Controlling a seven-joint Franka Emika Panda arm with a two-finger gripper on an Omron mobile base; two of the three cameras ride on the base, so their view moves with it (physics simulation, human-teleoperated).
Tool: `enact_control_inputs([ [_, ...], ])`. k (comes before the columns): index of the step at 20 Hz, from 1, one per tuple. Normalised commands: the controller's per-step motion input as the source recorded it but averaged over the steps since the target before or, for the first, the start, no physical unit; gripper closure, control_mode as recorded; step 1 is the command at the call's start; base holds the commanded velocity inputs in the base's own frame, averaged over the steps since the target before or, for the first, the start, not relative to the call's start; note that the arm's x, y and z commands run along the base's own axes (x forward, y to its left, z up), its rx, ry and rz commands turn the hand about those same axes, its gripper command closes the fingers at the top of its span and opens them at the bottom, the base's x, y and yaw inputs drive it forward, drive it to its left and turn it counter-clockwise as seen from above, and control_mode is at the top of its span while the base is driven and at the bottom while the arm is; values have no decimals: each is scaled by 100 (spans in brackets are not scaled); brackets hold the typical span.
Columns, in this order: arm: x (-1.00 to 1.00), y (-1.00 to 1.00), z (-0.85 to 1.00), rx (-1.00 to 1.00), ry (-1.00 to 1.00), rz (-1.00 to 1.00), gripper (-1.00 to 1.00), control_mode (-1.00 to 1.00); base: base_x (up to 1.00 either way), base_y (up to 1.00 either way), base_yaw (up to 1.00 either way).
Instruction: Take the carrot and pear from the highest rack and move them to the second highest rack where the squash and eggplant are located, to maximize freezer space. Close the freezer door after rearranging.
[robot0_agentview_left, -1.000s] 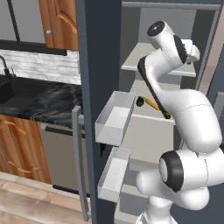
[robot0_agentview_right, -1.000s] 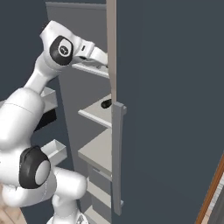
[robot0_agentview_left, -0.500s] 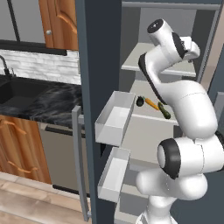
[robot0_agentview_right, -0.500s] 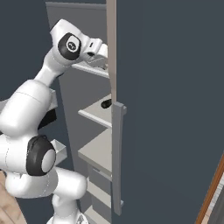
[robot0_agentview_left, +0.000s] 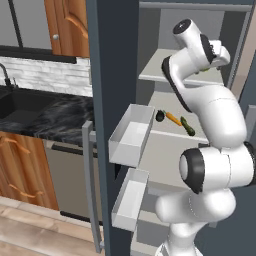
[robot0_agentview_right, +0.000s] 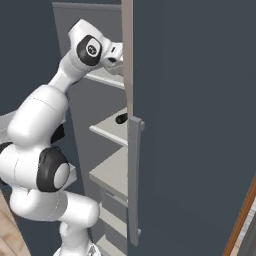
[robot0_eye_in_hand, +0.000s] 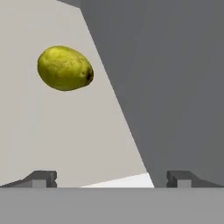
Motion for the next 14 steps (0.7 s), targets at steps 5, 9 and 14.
enact_control_inputs([
  [5, 21, -16, 0, 9, 0, -1, -100, -100, 0, 0, 0],
  [9, 29, -16, -1, 8, 0, 0, -100, -100, 0, 0, 0],
  [14, 30, -12, -4, 6, 1, 0, -100, -100, 0, 0, 0],
])
